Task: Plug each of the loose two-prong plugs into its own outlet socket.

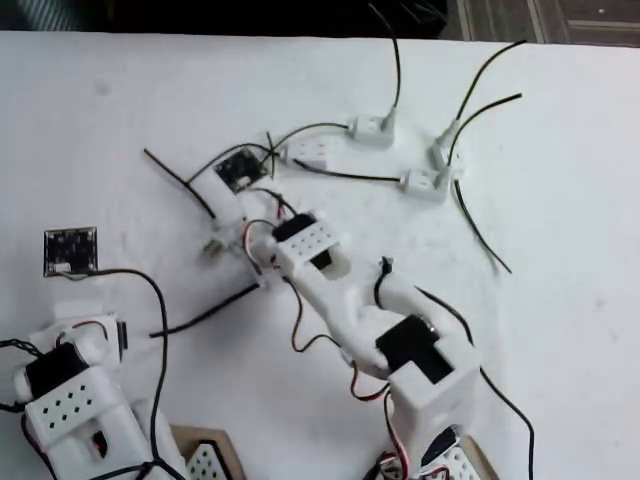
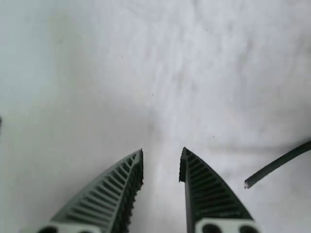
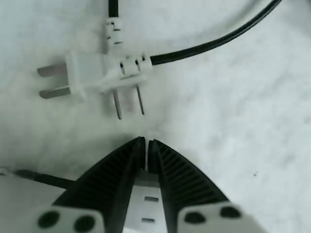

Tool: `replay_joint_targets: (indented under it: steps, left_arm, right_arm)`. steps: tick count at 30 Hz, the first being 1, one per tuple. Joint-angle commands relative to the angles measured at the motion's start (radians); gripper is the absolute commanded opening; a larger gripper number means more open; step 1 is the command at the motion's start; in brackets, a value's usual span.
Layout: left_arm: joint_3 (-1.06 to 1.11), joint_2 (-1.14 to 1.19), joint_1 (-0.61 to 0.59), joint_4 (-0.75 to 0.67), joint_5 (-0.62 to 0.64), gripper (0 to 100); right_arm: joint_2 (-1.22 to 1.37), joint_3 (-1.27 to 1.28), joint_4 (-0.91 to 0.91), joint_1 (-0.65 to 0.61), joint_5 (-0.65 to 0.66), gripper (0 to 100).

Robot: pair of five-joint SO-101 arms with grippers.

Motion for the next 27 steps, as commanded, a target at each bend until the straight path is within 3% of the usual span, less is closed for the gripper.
replay_joint_targets:
  steps: [1, 7, 10, 14, 20, 27]
  left_arm:
    - [-0.008, -0.013, 0.012, -0.012, 0.003, 14]
    - [-0.008, -0.013, 0.012, -0.012, 0.003, 14]
    - [-0.008, -0.013, 0.012, -0.012, 0.003, 14]
    - [-0.008, -0.013, 0.012, -0.012, 0.003, 14]
    - [-0.008, -0.013, 0.012, -0.012, 0.003, 14]
    - [-0.008, -0.013, 0.012, -0.012, 0.003, 14]
  right_arm:
    - [-0.012, -0.044, 0.104, -0.008, -0.005, 1.8]
    - [-0.013, -0.046, 0.183, -0.010, 0.163, 1.8]
    - [-0.038, -0.074, 0.182, -0.008, 0.155, 2.1]
    - [-0.077, -0.161, 0.182, -0.008, -0.035, 3.9]
    - [-0.048, -0.308, 0.182, 0.008, -0.411, 17.2]
    - [0.140, -0.546, 0.182, 0.033, -0.618, 19.4]
